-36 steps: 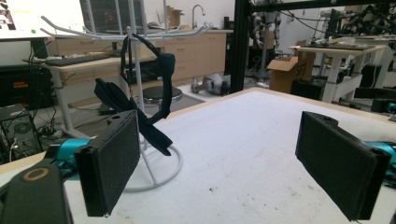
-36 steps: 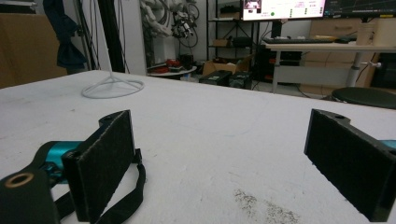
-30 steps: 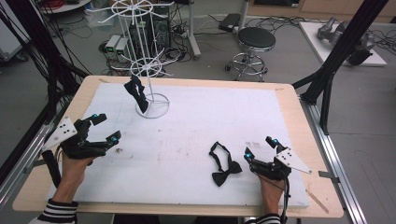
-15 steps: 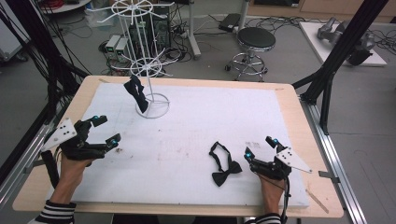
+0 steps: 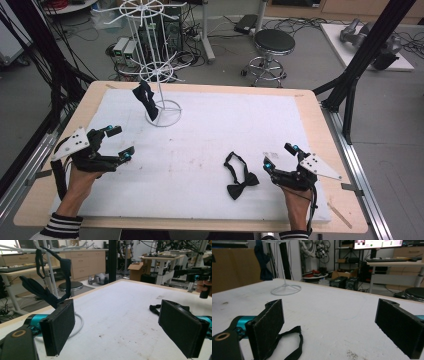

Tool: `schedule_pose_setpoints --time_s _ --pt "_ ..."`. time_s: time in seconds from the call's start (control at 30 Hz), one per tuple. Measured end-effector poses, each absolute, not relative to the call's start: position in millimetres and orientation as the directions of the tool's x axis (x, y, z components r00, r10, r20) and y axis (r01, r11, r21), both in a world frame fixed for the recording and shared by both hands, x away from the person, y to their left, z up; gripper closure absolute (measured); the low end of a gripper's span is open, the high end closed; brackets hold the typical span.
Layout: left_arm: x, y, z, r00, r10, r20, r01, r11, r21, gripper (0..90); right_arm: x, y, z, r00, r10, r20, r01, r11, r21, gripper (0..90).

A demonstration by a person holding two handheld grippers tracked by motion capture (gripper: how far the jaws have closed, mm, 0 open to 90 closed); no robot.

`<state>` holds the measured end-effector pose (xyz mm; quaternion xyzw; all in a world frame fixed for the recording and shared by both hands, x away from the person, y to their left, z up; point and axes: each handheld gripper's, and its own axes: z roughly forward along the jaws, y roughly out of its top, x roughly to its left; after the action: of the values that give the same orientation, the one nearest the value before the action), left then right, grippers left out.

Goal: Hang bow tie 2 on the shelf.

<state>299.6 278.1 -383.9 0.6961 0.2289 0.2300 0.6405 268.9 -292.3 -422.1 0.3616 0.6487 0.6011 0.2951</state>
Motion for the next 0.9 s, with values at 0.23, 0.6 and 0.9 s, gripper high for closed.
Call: schedule_pose_setpoints --time_s 0.23,0.6,0.9 --pt "302 272 -386 0.803 0.595 0.026 0.029 -0.083 0.996 14.4 267 -291 -409 -0.619 0.785 0.008 0.145 0.105 0.984 7.9" --pt "303 271 -386 0.810 0.586 0.026 0.022 -0.075 0.997 14.3 278 -289 -388 -0.740 0.672 0.002 0.258 0.281 0.924 7.9" --pt "302 271 -385 0.822 0.569 0.027 0.015 -0.069 0.997 14.4 292 -282 -379 -0.807 0.591 -0.007 0.303 0.423 0.854 7.9"
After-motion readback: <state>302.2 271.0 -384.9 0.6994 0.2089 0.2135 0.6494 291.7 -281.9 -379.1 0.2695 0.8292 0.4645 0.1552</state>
